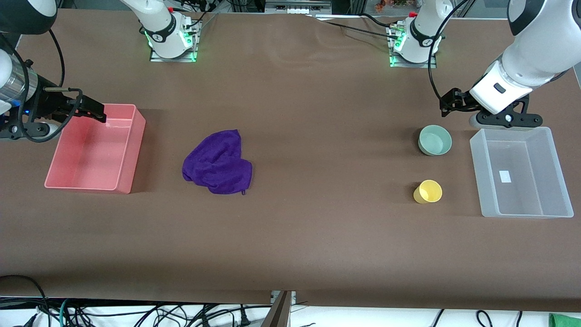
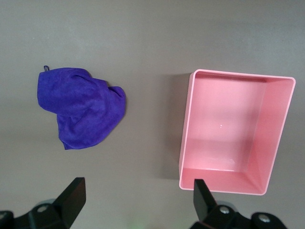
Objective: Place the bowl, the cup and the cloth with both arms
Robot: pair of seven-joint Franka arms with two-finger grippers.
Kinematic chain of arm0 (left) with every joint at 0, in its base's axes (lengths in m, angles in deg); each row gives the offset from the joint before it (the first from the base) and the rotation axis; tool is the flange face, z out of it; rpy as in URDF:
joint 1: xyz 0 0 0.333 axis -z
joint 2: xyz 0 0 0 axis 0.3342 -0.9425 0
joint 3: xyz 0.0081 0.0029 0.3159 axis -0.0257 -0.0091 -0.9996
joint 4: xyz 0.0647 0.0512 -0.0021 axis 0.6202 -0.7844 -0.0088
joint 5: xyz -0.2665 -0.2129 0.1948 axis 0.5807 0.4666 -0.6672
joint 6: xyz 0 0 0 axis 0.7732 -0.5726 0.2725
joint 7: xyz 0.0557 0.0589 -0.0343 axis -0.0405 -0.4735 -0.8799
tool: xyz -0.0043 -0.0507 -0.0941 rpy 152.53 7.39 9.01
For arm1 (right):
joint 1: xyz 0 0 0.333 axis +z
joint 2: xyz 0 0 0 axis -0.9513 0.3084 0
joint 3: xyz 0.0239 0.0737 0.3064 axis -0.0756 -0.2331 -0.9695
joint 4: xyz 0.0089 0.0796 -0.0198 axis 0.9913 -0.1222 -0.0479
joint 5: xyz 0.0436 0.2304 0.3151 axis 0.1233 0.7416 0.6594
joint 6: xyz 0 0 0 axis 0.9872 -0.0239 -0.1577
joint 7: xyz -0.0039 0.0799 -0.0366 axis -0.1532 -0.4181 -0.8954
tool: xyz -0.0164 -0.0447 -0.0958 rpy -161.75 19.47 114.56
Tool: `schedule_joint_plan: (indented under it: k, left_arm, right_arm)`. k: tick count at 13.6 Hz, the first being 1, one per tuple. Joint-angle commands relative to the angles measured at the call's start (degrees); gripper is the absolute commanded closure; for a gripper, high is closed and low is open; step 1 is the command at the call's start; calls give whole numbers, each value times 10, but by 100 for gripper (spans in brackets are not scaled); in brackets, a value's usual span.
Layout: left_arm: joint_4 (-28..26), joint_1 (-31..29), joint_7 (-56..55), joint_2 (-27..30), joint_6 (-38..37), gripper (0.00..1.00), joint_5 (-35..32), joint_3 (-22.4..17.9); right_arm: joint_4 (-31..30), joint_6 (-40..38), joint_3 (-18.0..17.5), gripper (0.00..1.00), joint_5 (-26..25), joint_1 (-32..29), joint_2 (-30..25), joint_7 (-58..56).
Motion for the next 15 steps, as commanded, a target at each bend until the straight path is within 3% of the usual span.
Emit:
schedule_joint_plan:
  k: [1,5,8,11,15]
  left_arm:
    - [11,-13,45,-39,-9,0,-19,-3]
    - [2,-34,164,-69,3,0,-56,-1]
    - [-26,-68,325,-96,45,0,-48,0]
    - [-111,-97,487,-104,140,0,-7,0]
    - [-218,-98,621,-146,324,0,-9,0]
  right_arm:
    - [-42,48,-3,0,5,3,12,-4]
    - [-75,103,-58,0,5,0,31,7]
    - [-143,196,-87,0,4,2,56,105]
    - [-198,280,-102,0,-1,3,91,115]
    - [-274,462,-104,0,-5,13,152,116]
